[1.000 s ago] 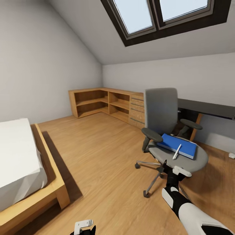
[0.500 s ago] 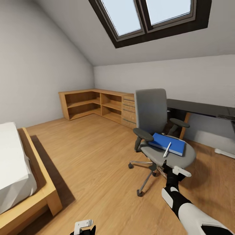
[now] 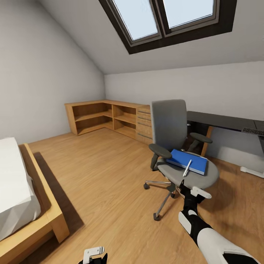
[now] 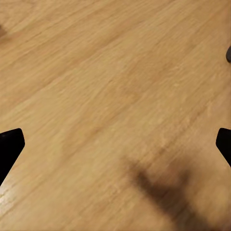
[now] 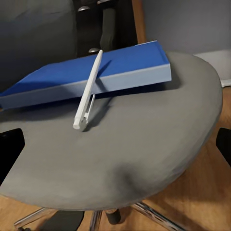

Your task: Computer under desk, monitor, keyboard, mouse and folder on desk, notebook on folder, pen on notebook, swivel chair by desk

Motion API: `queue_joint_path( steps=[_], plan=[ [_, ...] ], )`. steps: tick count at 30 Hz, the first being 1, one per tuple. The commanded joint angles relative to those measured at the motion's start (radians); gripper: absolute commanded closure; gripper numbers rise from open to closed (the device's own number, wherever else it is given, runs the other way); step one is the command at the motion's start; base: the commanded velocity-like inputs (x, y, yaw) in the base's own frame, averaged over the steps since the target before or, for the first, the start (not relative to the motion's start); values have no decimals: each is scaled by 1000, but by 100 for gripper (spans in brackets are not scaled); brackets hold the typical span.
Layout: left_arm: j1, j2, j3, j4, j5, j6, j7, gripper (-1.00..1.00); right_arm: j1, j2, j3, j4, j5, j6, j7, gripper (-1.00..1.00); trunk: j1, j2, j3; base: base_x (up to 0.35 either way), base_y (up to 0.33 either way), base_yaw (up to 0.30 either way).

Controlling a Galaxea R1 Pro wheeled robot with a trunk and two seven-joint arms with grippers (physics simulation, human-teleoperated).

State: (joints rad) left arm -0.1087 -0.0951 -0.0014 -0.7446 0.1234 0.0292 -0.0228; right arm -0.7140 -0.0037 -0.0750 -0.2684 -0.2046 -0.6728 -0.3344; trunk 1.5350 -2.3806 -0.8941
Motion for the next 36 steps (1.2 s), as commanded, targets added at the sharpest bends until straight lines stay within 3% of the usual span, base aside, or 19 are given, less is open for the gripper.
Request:
queue_joint_path(
  steps=[1,8,12,15,27,34,36],
  plan=[
    [0,0,0,-1,10,3,-2,-100,0,0,-2,1,-2,-4,1,-100,0,0,-1,0,0,0],
    [0,0,1,-1,13,2,-2,-100,0,1,-2,3,-3,-4,3,-100,0,0,3,-8,7,-203],
    [0,0,1,0,13,-33,-2,-100,0,0,-2,2,-3,-4,3,-100,0,0,4,-45,142,-243],
    [0,-1,0,22,11,-86,-2,-100,0,-1,-2,2,-3,-4,3,-100,0,0,4,-14,254,-253],
    [0,1,1,34,10,-101,-2,-100,0,-6,-1,19,-5,-4,3,-100,0,0,4,-1,314,-258],
    [0,2,0,47,9,-103,-2,-100,0,-62,-4,23,-10,-4,2,-100,0,0,4,59,101,-259],
    [0,2,1,48,10,-104,-2,-100,0,-67,-4,24,-10,-4,2,-100,0,0,4,12,11,-260]
  ],
)
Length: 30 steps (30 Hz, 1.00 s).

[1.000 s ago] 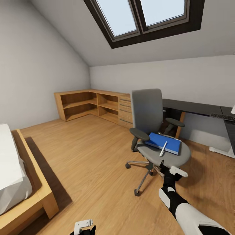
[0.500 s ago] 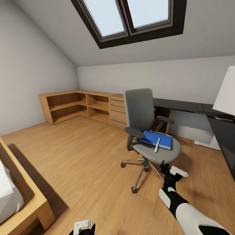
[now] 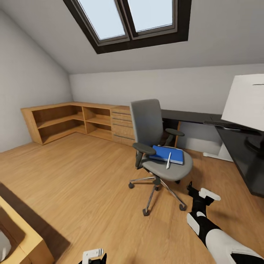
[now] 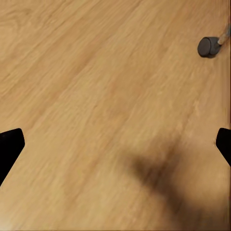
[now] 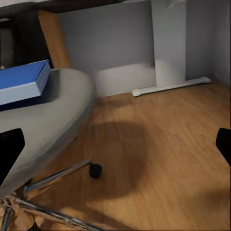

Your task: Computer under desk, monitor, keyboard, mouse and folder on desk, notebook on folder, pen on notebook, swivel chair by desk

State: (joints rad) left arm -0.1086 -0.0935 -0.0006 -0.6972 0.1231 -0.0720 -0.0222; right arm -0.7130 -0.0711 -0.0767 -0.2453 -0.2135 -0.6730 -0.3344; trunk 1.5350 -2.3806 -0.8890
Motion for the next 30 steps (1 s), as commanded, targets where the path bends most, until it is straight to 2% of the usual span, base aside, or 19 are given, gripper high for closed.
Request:
queue_joint_path(
  steps=[1,7,14,17,20,22,24,26,27,30],
  plan=[
    [0,0,0,0,10,-3,-2,-100,-1,-1,-3,1,-1,-3,2,-100,0,0,-1,7,7,-262],
    [0,-1,0,1,12,-5,-2,-100,0,-7,-1,3,7,-4,3,-100,0,0,-1,2,2,-241],
    [0,-2,0,1,12,-6,-2,-100,0,-4,0,22,8,-4,6,-100,0,0,-1,0,0,-53],
    [0,-2,0,1,12,-6,-2,-100,0,-3,4,53,13,-3,41,-100,0,0,-1,0,0,-9],
    [0,-2,-1,1,12,-6,-2,-100,0,-5,0,73,7,15,141,-100,0,0,-1,0,0,-4],
    [0,-2,-1,1,11,-6,-2,-100,0,-6,-2,75,1,35,177,-100,0,0,-1,0,0,-2],
    [0,-2,-1,1,11,-6,-2,-100,-1,-13,-5,70,-22,93,221,-100,0,0,-1,0,0,0],
    [0,-2,-1,1,11,-6,-2,-100,-1,-24,-7,56,-41,124,236,-100,0,0,-1,0,0,0],
    [0,-2,-1,1,11,-6,-2,-100,-2,-36,-8,35,-67,157,252,-100,0,0,-1,0,0,0],
    [0,-2,-1,1,11,-6,-2,-100,-2,-51,-8,-1,-117,218,287,-100,0,0,-1,0,0,0]
  ],
)
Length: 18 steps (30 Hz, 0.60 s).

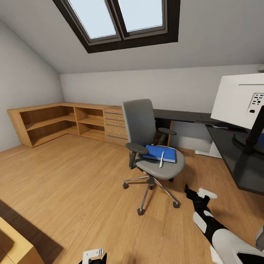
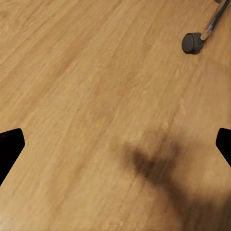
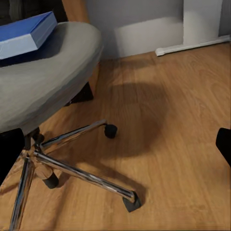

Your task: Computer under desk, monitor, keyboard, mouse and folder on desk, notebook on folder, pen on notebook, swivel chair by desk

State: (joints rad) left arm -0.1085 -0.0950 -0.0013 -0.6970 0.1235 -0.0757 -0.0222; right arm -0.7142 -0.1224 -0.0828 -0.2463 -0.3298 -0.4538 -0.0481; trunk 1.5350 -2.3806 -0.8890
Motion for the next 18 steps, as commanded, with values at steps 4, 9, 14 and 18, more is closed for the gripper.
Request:
queue_joint_path(
  steps=[4,9,14,18],
  plan=[
    [0,0,0,1,10,-3,-2,-100,-2,-43,-4,-60,-98,140,78,-100,0,0,-1,0,0,0],
    [0,0,0,1,10,-3,-2,-100,-2,-72,-6,-80,-204,204,115,-100,0,0,-1,0,0,0],
    [0,0,0,1,10,-3,-2,-100,-2,-74,-6,-83,-274,194,120,-100,0,0,-1,0,0,0],
    [0,0,0,1,9,-3,-2,-100,-2,-67,-4,-86,-304,188,123,-100,0,0,-1,25,0,0]
  ],
)
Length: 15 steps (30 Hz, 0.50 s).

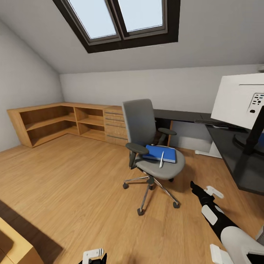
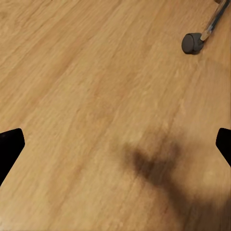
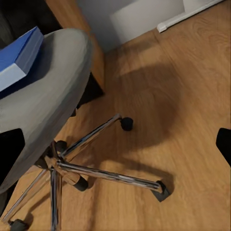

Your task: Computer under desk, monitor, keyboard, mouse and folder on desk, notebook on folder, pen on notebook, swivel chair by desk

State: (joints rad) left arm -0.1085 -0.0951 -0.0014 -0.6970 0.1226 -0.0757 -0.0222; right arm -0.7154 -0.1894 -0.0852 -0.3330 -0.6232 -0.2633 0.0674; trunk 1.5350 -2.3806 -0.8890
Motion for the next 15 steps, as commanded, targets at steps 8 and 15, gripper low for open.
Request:
queue_joint_path(
  steps=[8,15],
  plan=[
    [0,1,0,15,9,-82,-5,-100,0,16,0,3,-18,-39,28,-100,0,0,-1,221,0,0],
    [0,0,-13,48,5,-145,-5,-100,0,17,3,3,-19,-48,36,-100,0,0,-1,326,0,0]
  ],
)
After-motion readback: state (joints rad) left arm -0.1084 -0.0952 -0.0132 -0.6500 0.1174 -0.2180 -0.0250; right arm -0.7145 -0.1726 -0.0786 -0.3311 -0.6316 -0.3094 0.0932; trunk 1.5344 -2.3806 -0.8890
